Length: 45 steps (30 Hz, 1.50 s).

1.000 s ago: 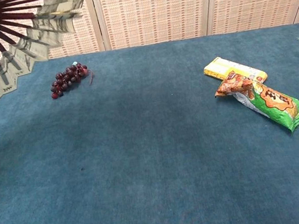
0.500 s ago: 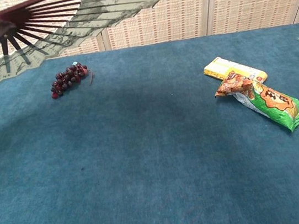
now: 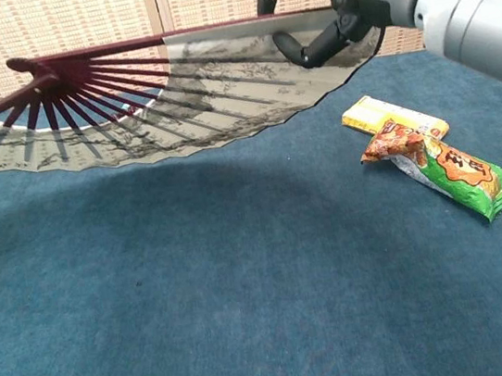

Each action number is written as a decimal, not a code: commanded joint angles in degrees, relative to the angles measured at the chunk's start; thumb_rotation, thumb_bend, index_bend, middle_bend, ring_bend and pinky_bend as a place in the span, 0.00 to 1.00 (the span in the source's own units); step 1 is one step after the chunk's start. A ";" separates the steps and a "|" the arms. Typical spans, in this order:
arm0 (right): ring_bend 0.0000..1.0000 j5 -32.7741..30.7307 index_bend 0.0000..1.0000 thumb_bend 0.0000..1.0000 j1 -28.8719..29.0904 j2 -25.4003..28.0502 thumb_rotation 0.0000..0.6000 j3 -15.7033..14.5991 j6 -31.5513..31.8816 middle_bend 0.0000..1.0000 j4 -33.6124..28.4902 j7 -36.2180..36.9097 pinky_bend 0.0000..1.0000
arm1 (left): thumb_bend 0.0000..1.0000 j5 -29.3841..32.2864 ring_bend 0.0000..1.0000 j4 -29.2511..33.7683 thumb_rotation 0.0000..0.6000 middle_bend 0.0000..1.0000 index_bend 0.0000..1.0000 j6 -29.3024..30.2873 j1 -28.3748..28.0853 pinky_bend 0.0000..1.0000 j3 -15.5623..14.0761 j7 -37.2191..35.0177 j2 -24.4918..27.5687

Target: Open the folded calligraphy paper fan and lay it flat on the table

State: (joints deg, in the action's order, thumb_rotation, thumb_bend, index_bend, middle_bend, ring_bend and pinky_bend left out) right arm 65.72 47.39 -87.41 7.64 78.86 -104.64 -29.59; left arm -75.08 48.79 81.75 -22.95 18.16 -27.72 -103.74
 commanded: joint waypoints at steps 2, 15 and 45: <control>0.00 3.87 0.70 0.56 -2.59 -2.45 1.00 -2.95 0.29 0.11 3.34 1.74 0.00 | 0.64 -2.08 0.00 -5.88 1.00 0.16 0.45 1.38 0.66 0.07 -2.76 -1.05 -2.73; 0.00 11.41 0.49 0.56 -7.88 -2.91 1.00 -7.82 0.23 0.11 2.70 0.39 0.00 | 0.49 -7.85 0.00 -22.09 1.00 0.01 0.00 3.46 2.44 0.07 -10.06 0.39 -9.63; 0.00 16.27 0.00 0.07 -20.17 1.68 1.00 -18.01 -4.05 0.00 4.84 -11.84 0.00 | 0.41 -11.55 0.00 -29.85 1.00 0.00 0.00 -12.69 3.02 0.02 -17.40 10.24 -8.86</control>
State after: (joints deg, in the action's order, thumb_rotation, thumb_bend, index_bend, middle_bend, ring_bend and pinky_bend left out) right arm 82.02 27.35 -86.58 -10.40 75.32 -99.06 -40.91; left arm -86.56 17.77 68.78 -19.76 0.78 -17.94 -113.44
